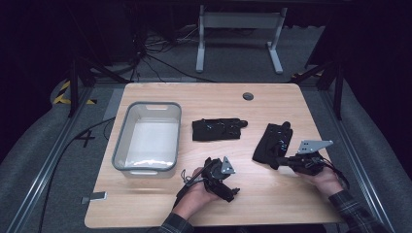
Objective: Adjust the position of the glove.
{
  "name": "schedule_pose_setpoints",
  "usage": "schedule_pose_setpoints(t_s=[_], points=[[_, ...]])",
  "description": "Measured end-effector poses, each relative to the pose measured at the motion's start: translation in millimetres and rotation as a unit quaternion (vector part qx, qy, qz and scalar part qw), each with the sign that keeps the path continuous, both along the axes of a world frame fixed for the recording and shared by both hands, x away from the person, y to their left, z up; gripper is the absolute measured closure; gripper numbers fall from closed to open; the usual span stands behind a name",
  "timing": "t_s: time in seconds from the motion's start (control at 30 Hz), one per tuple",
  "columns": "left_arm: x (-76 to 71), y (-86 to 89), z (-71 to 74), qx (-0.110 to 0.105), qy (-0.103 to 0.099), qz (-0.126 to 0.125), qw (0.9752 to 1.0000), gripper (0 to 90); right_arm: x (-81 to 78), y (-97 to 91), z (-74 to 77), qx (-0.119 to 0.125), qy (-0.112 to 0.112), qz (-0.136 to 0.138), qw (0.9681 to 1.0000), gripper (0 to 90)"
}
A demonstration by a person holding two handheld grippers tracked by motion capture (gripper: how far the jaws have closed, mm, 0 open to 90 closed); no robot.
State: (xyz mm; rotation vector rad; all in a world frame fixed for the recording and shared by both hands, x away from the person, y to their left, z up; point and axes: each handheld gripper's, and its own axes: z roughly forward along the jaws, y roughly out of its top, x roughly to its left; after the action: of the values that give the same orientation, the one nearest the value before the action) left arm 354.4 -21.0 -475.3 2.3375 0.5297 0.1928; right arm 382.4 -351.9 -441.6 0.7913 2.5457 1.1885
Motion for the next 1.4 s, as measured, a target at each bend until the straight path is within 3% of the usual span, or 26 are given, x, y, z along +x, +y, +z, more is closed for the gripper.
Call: schedule_pose_setpoints(t_s=[0.3, 0.53, 0.7, 1.07, 1.4], points=[[0.2, 0.0, 0.1, 0.0, 0.001, -0.001, 1.0, 0.2, 14.5, 10.2, -1.1, 0.009, 0.009, 0.014, 0.9998, 89.8], [0.1, 0.0, 0.1, 0.0, 0.001, -0.001, 1.0, 0.2, 24.7, 18.4, -13.3, -0.019, 0.018, 0.021, 0.9994, 89.8], [0.1, 0.0, 0.0, 0.0, 0.001, -0.001, 1.0, 0.2, 22.1, 19.8, -15.4, -0.03, 0.009, 0.023, 0.9992, 89.8], [0.3, 0.0, -0.1, -0.001, -0.002, -0.002, 1.0, 0.2, 15.0, 15.3, -13.7, -0.04, 0.011, 0.037, 0.9984, 89.6], [0.3, 0.0, -0.1, -0.001, -0.002, -0.002, 1.0, 0.2, 0.5, 1.8, -13.4, -0.031, 0.034, 0.041, 0.9981, 89.6]])
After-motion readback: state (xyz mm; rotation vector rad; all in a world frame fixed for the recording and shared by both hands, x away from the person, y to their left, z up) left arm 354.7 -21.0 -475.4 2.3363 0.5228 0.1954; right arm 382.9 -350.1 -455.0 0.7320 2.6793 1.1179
